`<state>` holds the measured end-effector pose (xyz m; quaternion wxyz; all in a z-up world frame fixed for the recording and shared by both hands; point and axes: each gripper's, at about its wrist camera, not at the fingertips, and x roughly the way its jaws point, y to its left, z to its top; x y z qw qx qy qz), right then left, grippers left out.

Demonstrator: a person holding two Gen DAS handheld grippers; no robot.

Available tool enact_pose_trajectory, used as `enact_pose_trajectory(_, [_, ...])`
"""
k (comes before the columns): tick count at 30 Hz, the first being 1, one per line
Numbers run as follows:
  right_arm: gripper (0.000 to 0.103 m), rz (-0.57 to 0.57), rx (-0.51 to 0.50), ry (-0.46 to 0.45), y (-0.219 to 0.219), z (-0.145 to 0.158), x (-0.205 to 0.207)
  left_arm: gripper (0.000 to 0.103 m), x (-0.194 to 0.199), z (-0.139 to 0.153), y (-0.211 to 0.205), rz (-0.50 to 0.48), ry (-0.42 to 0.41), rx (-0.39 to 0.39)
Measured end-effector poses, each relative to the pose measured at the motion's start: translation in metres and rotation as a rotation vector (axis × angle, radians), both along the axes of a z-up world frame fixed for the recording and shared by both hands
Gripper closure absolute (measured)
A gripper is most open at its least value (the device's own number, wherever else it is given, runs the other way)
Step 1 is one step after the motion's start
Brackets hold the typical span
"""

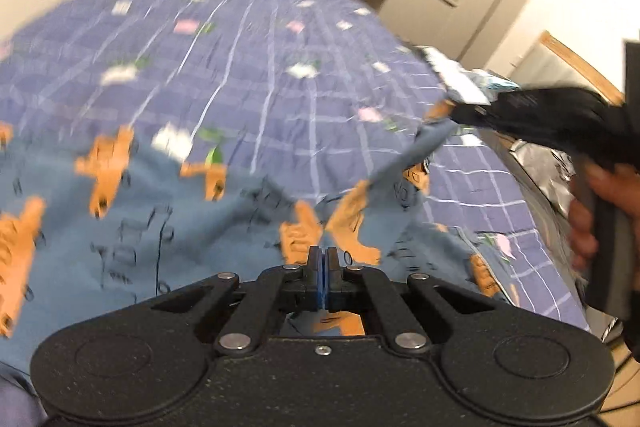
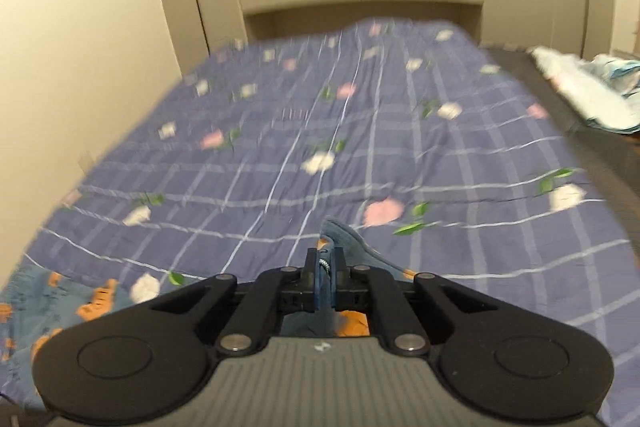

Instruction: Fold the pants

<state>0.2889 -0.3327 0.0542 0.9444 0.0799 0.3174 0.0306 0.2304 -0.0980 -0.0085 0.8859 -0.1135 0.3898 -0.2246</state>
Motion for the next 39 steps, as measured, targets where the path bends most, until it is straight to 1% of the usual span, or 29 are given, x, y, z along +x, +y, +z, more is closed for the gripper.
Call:
enact_pose_trajectory(2, [0.098, -0.032, 0.035, -0.038, -0.018, 0.008, -0.033, 0.103, -0.01, 0.01, -0.006, -0.038, -0.022, 0.02])
enact_pose_trajectory(5, [0.098, -0.094, 0.124, -0.054, -0.05, 0.001, -0.086, 0.103, -0.026, 0.013, -0.019, -0.102, -0.032, 0.062])
enact_pose_trajectory(7, [0.098, -0.133, 0.176, -0.031, -0.066, -0.017, -0.115, 0.103, -0.037, 0.008, -0.028, -0.143, -0.027, 0.101])
enact_pose_trajectory(9, [0.098, -0.166, 0.213, 0.004, -0.077, -0.04, -0.133, 0.103, -0.046, -0.001, -0.038, -0.177, -0.028, 0.154])
enact_pose_trajectory(11, [0.098, -0.189, 0.25, 0.041, -0.083, -0.065, -0.145, 0.103, -0.05, -0.014, -0.044, -0.195, -0.005, 0.195])
enact_pose_trajectory(14, [0.097, -0.196, 0.291, 0.083, -0.088, -0.097, -0.159, 0.103, -0.05, -0.029, -0.048, -0.211, 0.037, 0.233])
enact_pose_trajectory(15, [0.097, -0.193, 0.314, 0.093, -0.09, -0.105, -0.162, 0.101, -0.049, -0.03, -0.05, -0.224, 0.05, 0.238])
enact_pose_trajectory(16, [0.092, -0.194, 0.322, 0.094, -0.092, -0.11, -0.167, 0.098, -0.049, -0.029, -0.05, -0.226, 0.055, 0.238])
enact_pose_trajectory(17, [0.09, -0.195, 0.322, 0.089, -0.092, -0.115, -0.173, 0.089, -0.048, -0.028, -0.051, -0.226, 0.059, 0.239])
enact_pose_trajectory(18, [0.086, -0.195, 0.325, 0.083, -0.092, -0.118, -0.177, 0.08, -0.047, -0.025, -0.052, -0.227, 0.064, 0.238])
enact_pose_trajectory(19, [0.076, -0.194, 0.336, 0.075, -0.094, -0.12, -0.18, 0.075, -0.043, -0.023, -0.054, -0.228, 0.068, 0.235])
enact_pose_trajectory(20, [0.068, -0.187, 0.347, 0.063, -0.096, -0.121, -0.183, 0.064, -0.04, -0.019, -0.057, -0.229, 0.067, 0.231])
enact_pose_trajectory(21, [0.055, -0.179, 0.352, 0.05, -0.097, -0.122, -0.187, 0.051, -0.038, -0.013, -0.061, -0.23, 0.064, 0.222])
enact_pose_trajectory(22, [0.045, -0.167, 0.354, 0.034, -0.096, -0.123, -0.19, 0.045, -0.034, -0.01, -0.065, -0.229, 0.059, 0.213])
enact_pose_trajectory(23, [0.041, -0.153, 0.351, 0.023, -0.096, -0.123, -0.192, 0.035, -0.029, -0.006, -0.07, -0.229, 0.051, 0.204])
enact_pose_trajectory(24, [0.033, -0.14, 0.349, 0.017, -0.095, -0.123, -0.192, 0.031, -0.022, -0.001, -0.078, -0.234, 0.04, 0.195])
enact_pose_trajectory(25, [0.027, -0.123, 0.352, 0.013, -0.095, -0.122, -0.193, 0.03, -0.016, 0.002, -0.084, -0.24, 0.031, 0.189])
enact_pose_trajectory(26, [0.024, -0.104, 0.362, 0.009, -0.096, -0.122, -0.193, 0.023, -0.008, 0.006, -0.093, -0.248, 0.021, 0.185])
enact_pose_trajectory(27, [0.017, -0.091, 0.373, 0.008, -0.096, -0.123, -0.193, 0.013, 0.001, 0.009, -0.102, -0.264, 0.011, 0.181])
enact_pose_trajectory(28, [0.013, -0.071, 0.391, 0.007, -0.097, -0.124, -0.192, 0.01, 0.009, 0.011, -0.112, -0.282, 0.003, 0.178])
enact_pose_trajectory(29, [0.011, -0.049, 0.407, 0.004, -0.099, -0.126, -0.191, 0.008, 0.019, 0.013, -0.122, -0.306, -0.007, 0.175])
enact_pose_trajectory(30, [0.009, -0.035, 0.418, 0.003, -0.101, -0.127, -0.19, 0.008, 0.031, 0.014, -0.135, -0.355, -0.014, 0.176])
enact_pose_trajectory(32, [0.008, -0.005, 0.438, -0.004, -0.105, -0.129, -0.188, 0.008, 0.051, 0.013, -0.159, -0.449, -0.013, 0.176])
enact_pose_trajectory(35, [0.008, 0.017, 0.453, -0.013, -0.108, -0.133, -0.184, 0.008, 0.081, 0.006, -0.189, -0.554, 0.024, 0.182])
enact_pose_trajectory(38, [0.016, 0.01, 0.483, -0.015, -0.113, -0.136, -0.18, 0.009, 0.108, -0.004, -0.212, -0.625, 0.095, 0.157])
enact_pose_trajectory(39, [0.02, 0.003, 0.494, -0.014, -0.115, -0.138, -0.179, 0.009, 0.115, -0.008, -0.219, -0.644, 0.124, 0.145])
